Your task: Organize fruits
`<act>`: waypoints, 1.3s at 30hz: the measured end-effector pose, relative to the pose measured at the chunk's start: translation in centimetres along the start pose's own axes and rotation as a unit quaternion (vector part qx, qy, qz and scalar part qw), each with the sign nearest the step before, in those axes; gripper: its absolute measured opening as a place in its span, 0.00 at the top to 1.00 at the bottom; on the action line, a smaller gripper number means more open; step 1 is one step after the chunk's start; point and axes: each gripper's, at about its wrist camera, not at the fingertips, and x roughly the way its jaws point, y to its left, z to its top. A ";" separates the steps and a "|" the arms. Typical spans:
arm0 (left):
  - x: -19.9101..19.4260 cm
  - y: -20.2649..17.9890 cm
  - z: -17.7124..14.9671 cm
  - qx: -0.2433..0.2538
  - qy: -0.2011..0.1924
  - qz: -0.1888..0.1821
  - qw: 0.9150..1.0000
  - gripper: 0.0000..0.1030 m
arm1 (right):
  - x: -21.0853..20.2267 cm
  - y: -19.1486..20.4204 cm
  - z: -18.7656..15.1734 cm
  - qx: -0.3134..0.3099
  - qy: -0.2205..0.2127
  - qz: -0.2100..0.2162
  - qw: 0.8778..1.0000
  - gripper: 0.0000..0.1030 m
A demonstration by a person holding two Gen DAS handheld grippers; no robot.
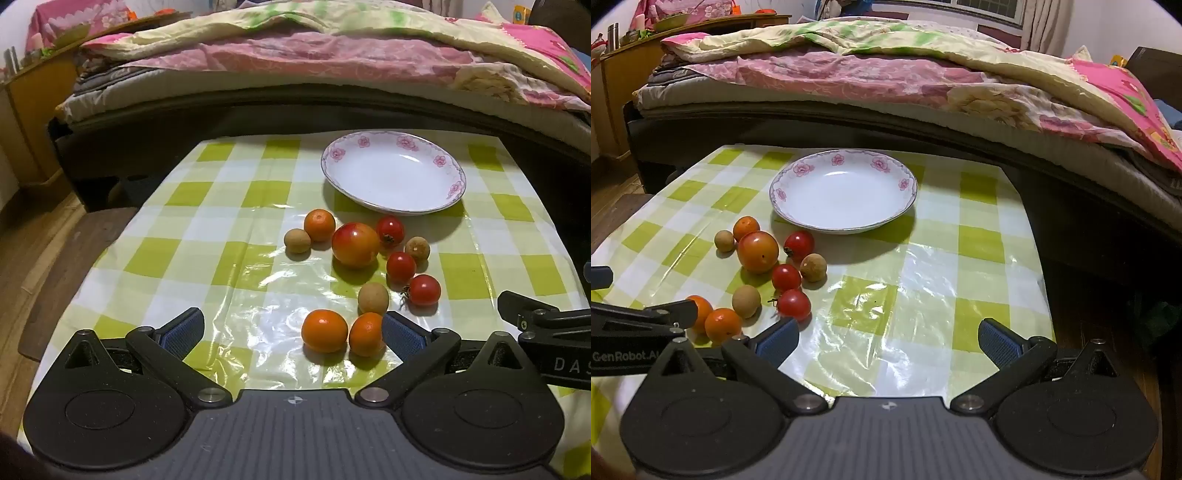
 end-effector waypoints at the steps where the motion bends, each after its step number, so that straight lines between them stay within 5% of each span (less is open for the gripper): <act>1: 0.0 0.0 0.0 0.001 0.000 0.000 1.000 0.00 | 0.0 0.0 0.0 0.001 -0.001 0.001 1.000 0.00; 39: 0.9 -0.1 -0.6 -0.005 0.025 -0.014 1.000 0.00 | 0.4 0.1 -0.1 -0.005 0.011 0.002 1.000 0.00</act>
